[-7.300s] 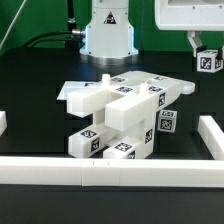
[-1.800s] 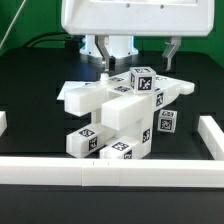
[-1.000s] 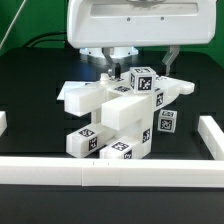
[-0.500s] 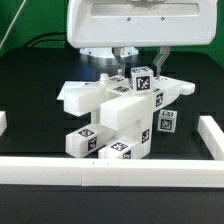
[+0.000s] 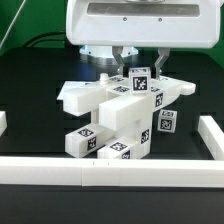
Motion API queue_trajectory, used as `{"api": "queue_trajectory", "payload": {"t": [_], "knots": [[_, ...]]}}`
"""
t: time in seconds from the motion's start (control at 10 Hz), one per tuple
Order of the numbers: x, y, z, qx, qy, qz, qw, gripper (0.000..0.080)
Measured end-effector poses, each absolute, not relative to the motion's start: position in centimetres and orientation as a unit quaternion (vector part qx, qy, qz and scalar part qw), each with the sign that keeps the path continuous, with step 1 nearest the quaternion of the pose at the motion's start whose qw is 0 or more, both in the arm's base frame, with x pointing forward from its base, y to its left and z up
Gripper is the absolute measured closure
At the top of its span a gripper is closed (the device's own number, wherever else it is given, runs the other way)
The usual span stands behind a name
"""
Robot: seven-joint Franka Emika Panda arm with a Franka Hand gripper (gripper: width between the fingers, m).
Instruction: Assemble chair
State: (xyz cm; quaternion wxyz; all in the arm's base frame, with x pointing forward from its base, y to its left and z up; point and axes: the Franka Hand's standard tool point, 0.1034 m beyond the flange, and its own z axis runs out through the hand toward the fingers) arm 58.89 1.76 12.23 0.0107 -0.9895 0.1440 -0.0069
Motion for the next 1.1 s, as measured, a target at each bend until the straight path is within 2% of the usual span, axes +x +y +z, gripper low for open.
{"api": "queue_trajectory", "payload": {"t": [0.6,0.7,0.8,0.9,1.0,1.1], "knots": [[59.29,2.01,12.22,-0.912,0.409,0.003,0.013,0.0518],[59.27,2.04,12.19,-0.907,0.421,0.004,0.013,0.0489],[59.27,2.03,12.18,-0.912,0.410,0.004,0.013,0.0354],[59.32,2.02,12.25,-0.921,0.390,0.002,0.014,0.0354],[59.49,2.02,12.49,-0.930,0.367,-0.002,0.016,0.0202],[59.71,1.96,12.63,-0.936,0.351,-0.009,0.019,0.0166]]}}
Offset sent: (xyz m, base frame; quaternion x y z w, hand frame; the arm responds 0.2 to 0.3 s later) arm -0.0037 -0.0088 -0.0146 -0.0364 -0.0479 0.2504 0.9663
